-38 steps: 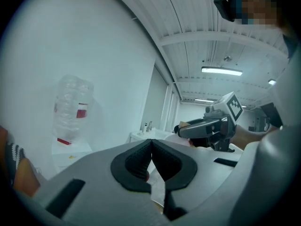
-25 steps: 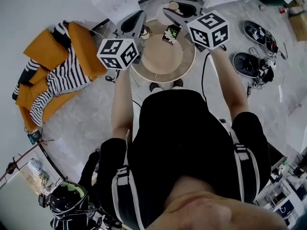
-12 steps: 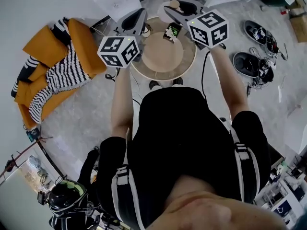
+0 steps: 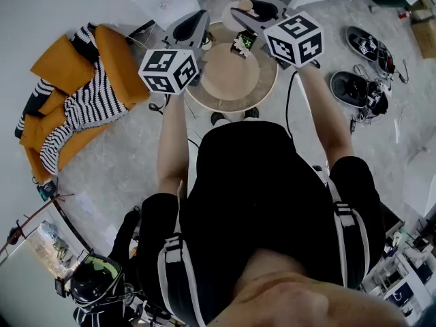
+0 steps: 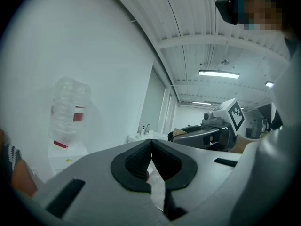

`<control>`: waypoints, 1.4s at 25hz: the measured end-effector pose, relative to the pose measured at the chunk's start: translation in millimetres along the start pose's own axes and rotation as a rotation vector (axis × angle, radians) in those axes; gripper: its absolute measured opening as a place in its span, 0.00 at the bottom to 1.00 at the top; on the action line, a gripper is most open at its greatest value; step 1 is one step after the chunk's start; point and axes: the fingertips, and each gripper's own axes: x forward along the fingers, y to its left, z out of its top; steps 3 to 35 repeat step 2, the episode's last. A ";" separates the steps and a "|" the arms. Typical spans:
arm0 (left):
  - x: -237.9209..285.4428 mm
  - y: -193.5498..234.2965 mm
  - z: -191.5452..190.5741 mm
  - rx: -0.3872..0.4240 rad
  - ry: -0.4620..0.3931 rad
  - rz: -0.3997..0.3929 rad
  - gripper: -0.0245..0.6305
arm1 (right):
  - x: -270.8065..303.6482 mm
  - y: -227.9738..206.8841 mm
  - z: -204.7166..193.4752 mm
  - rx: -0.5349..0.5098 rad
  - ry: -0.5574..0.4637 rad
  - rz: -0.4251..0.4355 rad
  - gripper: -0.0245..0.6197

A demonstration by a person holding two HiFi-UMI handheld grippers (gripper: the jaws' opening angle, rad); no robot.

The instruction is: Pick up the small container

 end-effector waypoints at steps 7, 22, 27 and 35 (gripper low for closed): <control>0.7 -0.6 1.5 0.001 0.000 0.001 0.06 | -0.7 0.3 1.2 -0.001 -0.002 0.004 0.25; 0.7 -0.6 1.5 0.001 0.000 0.001 0.06 | -0.7 0.3 1.2 -0.001 -0.002 0.004 0.25; 0.7 -0.6 1.5 0.001 0.000 0.001 0.06 | -0.7 0.3 1.2 -0.001 -0.002 0.004 0.25; 0.7 -0.6 1.5 0.001 0.000 0.001 0.06 | -0.7 0.3 1.2 -0.001 -0.002 0.004 0.25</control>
